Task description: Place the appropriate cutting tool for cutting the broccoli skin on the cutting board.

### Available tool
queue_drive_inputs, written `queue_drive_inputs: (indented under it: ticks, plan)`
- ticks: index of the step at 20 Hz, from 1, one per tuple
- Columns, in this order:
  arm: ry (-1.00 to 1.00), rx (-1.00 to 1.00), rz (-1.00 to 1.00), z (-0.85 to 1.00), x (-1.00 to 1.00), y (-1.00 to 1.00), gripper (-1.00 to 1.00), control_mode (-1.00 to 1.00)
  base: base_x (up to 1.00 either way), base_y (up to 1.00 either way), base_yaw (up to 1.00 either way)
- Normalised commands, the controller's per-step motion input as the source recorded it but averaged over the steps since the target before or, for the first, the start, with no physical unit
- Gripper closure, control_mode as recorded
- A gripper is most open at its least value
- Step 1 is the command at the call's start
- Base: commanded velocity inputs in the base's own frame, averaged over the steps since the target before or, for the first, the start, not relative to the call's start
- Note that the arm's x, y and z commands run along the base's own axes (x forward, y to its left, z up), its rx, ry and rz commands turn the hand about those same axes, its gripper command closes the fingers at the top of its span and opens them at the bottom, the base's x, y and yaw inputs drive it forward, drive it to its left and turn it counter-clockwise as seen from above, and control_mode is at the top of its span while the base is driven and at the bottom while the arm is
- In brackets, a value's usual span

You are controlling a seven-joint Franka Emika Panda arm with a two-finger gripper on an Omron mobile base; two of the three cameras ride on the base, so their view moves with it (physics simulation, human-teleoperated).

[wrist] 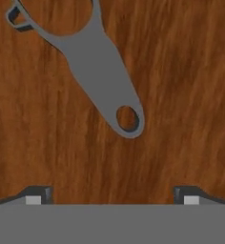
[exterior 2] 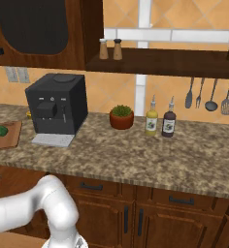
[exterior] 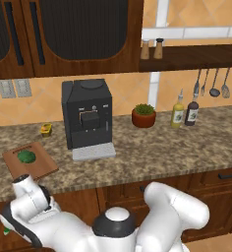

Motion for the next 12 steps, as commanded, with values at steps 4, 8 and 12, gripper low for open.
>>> queue_drive_inputs:
  ticks: [4,8,12]
  plan:
    - [0.11,0.01,0.02,-0.57,-0.29,0.08,-1.00,-1.00,0.00,0.00,0.00]
    - [0.09,0.04,0.04,-0.24,-0.48,0.11,-1.00,-1.00,0.00,0.00,0.00]
    - [0.05,0.06,0.02,-0.03,-0.83,0.05,-1.00,-1.00,0.00,0.00,0.00]
